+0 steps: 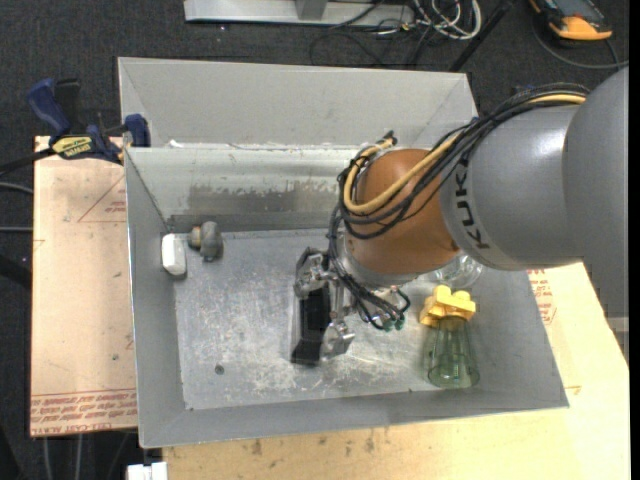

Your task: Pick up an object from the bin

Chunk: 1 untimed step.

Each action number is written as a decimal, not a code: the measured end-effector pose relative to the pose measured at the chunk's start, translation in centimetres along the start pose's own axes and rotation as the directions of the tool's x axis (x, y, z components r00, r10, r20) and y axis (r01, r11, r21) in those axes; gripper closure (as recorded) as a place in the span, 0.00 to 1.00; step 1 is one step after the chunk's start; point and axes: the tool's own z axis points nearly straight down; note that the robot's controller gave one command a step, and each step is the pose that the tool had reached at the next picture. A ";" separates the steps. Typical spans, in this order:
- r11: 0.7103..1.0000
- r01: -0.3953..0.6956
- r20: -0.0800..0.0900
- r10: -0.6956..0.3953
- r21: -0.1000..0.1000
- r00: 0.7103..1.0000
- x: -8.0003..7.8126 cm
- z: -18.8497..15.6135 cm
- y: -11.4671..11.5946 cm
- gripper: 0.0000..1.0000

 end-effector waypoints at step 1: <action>1.000 0.000 0.000 0.000 0.000 1.000 0.0 0.0 0.0 1.00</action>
Offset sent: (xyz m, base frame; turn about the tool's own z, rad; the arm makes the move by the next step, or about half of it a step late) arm -0.0005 -0.0133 0.2550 -0.0441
